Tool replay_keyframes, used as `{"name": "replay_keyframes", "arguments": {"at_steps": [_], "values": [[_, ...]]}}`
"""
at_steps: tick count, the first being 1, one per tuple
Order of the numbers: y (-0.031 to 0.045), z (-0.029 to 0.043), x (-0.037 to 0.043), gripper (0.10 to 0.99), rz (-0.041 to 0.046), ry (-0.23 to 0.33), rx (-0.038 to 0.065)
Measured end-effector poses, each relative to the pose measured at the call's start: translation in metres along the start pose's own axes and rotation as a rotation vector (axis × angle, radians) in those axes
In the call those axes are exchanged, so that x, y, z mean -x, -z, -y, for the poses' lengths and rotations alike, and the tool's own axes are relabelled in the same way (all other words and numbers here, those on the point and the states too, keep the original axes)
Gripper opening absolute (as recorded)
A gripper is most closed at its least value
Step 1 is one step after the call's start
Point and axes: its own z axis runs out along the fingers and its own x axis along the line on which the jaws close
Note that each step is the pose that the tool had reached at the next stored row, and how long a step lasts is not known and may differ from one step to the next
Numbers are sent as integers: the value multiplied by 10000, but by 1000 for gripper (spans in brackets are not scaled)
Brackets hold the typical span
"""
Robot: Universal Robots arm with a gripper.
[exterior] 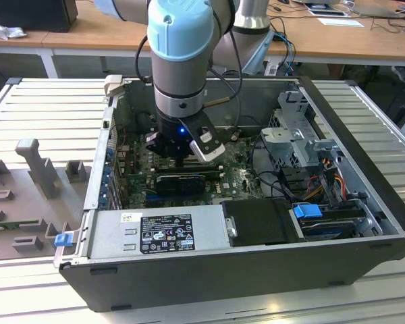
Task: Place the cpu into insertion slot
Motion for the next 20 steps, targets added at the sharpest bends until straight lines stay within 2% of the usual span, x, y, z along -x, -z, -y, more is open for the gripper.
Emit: {"name": "replay_keyframes", "arguments": {"at_steps": [3,4,11,20], "values": [[-13,-1,-47,106,-14,100,58],[-42,5,-56,106,-15,108,82],[-71,10,-58,106,-8,107,183],[-95,14,-62,106,6,103,364]]}}
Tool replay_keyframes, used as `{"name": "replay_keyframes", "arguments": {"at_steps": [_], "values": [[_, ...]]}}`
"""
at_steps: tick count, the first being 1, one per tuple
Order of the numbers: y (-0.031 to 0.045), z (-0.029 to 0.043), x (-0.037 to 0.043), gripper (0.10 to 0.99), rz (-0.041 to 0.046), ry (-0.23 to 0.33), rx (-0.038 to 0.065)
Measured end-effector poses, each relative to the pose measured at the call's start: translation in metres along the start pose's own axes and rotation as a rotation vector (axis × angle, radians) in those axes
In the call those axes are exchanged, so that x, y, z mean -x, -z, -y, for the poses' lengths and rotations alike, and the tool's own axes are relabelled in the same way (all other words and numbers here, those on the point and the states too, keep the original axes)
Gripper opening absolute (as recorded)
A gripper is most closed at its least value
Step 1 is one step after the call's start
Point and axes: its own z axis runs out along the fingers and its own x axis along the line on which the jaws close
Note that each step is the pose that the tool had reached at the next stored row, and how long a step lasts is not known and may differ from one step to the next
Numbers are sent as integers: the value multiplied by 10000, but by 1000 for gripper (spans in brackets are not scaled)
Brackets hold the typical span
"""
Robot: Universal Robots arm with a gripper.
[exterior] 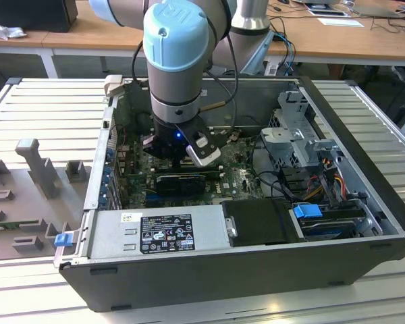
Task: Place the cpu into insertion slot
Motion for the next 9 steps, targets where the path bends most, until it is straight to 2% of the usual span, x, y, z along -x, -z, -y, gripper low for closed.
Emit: {"name": "replay_keyframes", "arguments": {"at_steps": [9], "values": [[-27,5,-22,106,9,-2,118]]}}
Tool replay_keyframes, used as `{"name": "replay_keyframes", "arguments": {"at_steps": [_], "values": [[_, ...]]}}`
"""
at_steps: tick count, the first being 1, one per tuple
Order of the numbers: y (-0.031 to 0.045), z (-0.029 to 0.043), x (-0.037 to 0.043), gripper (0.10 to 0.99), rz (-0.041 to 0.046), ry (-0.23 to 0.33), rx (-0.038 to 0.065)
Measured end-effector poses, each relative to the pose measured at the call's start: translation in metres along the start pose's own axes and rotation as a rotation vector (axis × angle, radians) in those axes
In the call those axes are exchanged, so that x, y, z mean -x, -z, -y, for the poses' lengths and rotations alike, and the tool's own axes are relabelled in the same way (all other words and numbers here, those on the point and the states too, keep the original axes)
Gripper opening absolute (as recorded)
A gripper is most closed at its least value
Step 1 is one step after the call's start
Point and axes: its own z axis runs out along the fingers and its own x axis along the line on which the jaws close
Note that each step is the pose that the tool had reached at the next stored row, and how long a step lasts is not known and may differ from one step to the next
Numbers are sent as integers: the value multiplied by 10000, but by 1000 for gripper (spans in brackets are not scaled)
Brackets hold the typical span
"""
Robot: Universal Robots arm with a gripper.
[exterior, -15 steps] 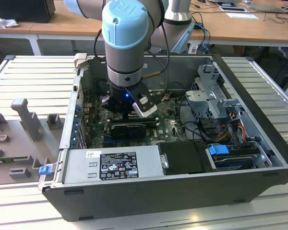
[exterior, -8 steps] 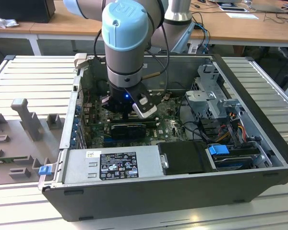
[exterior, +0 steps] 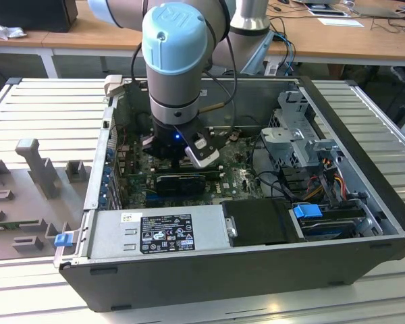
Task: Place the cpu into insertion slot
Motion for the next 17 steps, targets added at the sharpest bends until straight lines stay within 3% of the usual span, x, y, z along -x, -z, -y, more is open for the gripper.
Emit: {"name": "replay_keyframes", "arguments": {"at_steps": [17], "values": [[-27,5,-20,106,15,-3,203]]}}
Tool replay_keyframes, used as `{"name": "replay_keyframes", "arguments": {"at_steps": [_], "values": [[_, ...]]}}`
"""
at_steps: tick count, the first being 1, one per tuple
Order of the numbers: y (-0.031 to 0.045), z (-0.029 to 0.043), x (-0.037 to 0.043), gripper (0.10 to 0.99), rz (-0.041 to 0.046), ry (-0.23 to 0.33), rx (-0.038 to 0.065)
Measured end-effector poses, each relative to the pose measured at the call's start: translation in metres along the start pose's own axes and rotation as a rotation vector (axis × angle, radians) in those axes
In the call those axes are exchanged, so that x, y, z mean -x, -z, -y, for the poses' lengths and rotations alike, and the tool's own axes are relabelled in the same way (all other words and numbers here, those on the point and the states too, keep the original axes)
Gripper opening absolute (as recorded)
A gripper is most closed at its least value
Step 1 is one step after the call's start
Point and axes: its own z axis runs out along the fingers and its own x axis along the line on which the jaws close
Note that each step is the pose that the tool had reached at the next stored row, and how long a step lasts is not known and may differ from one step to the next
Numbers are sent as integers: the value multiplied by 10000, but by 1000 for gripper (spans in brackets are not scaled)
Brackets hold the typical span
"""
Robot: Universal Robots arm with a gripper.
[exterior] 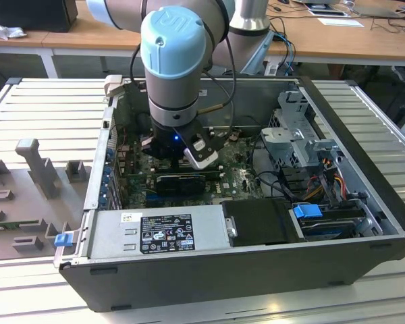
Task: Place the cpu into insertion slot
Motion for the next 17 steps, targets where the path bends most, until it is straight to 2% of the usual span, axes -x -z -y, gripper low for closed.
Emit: {"name": "replay_keyframes", "arguments": {"at_steps": [3,8,10,11,13,17], "values": [[-3,0,-14,106,5,0,54],[-6,2,-15,106,6,-1,64],[-12,3,-16,106,9,-3,114],[-18,5,-15,106,17,-2,188],[-25,8,-16,106,21,-4,257],[-81,38,-29,106,59,-10,695]]}}
